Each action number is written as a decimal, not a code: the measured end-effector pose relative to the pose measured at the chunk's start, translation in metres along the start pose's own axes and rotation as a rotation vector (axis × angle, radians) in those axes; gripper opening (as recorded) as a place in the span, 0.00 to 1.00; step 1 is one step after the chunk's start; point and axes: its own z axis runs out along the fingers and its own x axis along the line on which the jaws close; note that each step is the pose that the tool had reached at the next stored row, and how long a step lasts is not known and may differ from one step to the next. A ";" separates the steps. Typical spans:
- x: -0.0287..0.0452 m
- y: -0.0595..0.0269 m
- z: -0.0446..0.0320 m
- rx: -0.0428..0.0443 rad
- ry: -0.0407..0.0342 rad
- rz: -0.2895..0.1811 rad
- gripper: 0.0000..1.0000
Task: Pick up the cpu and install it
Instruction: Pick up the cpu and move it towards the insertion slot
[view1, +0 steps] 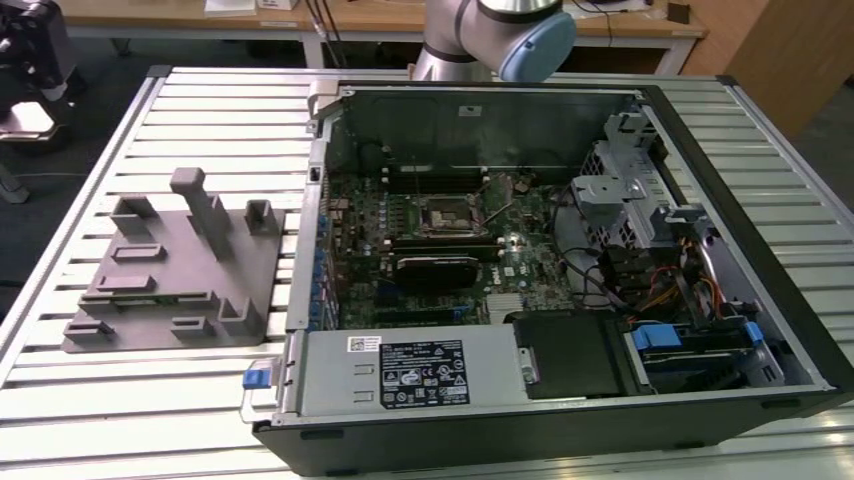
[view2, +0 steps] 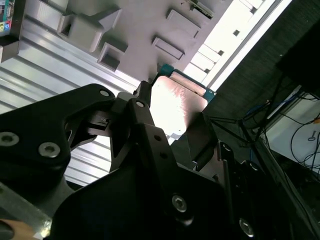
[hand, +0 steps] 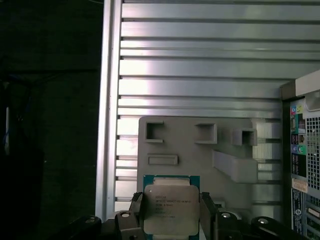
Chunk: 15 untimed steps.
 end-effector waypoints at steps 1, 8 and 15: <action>-0.0017 0.0001 0.0000 -0.0001 0.0000 0.000 0.53; -0.0143 0.0004 -0.0001 0.0000 0.0000 0.000 0.53; -0.0276 0.0005 -0.0002 -0.0001 0.0000 0.000 0.53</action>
